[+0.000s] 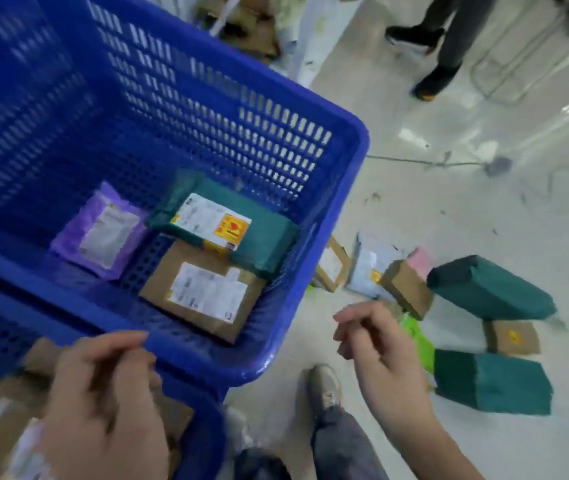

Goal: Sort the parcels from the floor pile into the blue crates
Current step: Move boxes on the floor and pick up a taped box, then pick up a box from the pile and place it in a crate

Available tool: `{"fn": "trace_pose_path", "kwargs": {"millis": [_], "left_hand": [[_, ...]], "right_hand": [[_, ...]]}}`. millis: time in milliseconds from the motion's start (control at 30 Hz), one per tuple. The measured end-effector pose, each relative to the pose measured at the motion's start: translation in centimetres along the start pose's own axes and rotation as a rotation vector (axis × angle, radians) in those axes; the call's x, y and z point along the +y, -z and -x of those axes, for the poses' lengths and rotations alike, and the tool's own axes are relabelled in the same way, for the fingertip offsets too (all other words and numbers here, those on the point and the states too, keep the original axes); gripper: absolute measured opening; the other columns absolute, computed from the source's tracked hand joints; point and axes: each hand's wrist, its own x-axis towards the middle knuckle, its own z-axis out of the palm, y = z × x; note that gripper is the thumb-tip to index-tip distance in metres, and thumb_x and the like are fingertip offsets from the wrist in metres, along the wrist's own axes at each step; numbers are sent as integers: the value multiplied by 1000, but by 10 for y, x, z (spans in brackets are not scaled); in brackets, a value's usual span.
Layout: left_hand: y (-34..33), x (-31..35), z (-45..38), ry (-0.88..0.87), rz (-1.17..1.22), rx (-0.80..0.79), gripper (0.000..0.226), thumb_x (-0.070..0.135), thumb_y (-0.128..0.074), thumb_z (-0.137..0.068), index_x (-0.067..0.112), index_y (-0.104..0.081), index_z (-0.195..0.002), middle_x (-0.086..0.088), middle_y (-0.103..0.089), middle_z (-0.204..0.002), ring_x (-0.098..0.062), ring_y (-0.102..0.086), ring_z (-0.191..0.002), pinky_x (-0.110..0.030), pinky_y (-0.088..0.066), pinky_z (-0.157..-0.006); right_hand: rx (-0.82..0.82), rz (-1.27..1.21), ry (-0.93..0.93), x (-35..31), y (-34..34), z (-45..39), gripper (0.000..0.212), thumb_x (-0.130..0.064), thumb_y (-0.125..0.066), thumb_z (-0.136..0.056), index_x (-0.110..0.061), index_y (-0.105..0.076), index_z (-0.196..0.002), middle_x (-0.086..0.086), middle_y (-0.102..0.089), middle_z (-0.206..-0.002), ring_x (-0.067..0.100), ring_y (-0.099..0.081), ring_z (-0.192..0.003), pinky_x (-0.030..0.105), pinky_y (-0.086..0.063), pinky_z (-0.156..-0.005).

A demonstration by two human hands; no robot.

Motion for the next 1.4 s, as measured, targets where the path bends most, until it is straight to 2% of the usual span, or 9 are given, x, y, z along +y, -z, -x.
{"fn": "trace_pose_path", "kwargs": {"millis": [167,233,400,567,733,967,1200,1300,1400], "left_hand": [[-105,39,63,-485,83,-457,12,12,-49,-86,21,-55,-81,7,-45,-70,-9,-42,-55,-11,-36,-56],[-143,30,89,-521,47,-668,12,11,-51,-84,21,-52,-79,6,-43,-67,-11,-39,-52,-16,-34,-51],[-224,-15,150,-297,-410,-1128,5,22,-50,-85,24,-53,-81,7,-56,-79,-9,-50,-69,-25,-40,-60],[-260,-75,168,215,-934,-1412,9,24,-43,-94,16,-48,-94,-3,-62,-102,-22,-59,-93,-31,-46,-78],[-260,-106,170,630,-1185,-1305,21,29,-39,-95,10,-47,-100,-13,-57,-123,-25,-55,-111,-29,-43,-87],[-317,-112,162,414,-1153,-1254,31,31,-42,-93,6,-50,-111,-13,-57,-118,-30,-56,-106,-36,-47,-89],[-389,-135,119,364,-1000,-1147,24,25,-45,-92,9,-52,-108,-12,-54,-117,-32,-56,-104,-36,-44,-81],[-410,-162,83,626,-885,-1077,15,21,-49,-90,11,-51,-101,-15,-59,-109,-31,-58,-96,-34,-43,-74],[-430,-187,54,962,-664,-905,4,11,-50,-88,11,-46,-89,-19,-56,-85,-26,-52,-71,-31,-44,-63]], "right_hand": [[249,-7,-432,103,82,-20,29,11,-39,-88,-7,-57,-72,11,-56,-65,16,-47,-51,16,-42,-46],[304,-76,-596,137,107,-15,24,11,-37,-89,1,-56,-77,12,-53,-62,19,-45,-49,13,-38,-38],[220,-163,-893,199,162,2,15,3,-44,-91,0,-53,-80,11,-53,-60,20,-47,-48,20,-38,-40],[123,-257,-1126,244,208,17,18,2,-44,-91,0,-54,-76,16,-52,-62,23,-47,-52,26,-37,-51],[-137,-60,-1238,289,235,24,16,-3,-45,-93,-1,-47,-77,14,-49,-58,19,-43,-43,15,-32,-38],[-271,137,-1201,320,252,-18,13,-6,-43,-92,-2,-51,-82,13,-57,-65,21,-49,-50,23,-38,-48],[-395,243,-1159,332,233,-98,18,-2,-44,-90,-6,-46,-73,13,-54,-60,20,-51,-47,25,-43,-48],[-348,319,-1072,339,208,-149,25,-2,-43,-90,-10,-42,-66,13,-53,-59,22,-51,-51,28,-41,-54],[-440,450,-955,346,185,-204,17,-13,-48,-89,-12,-47,-72,14,-59,-75,23,-53,-68,26,-41,-57]]}}
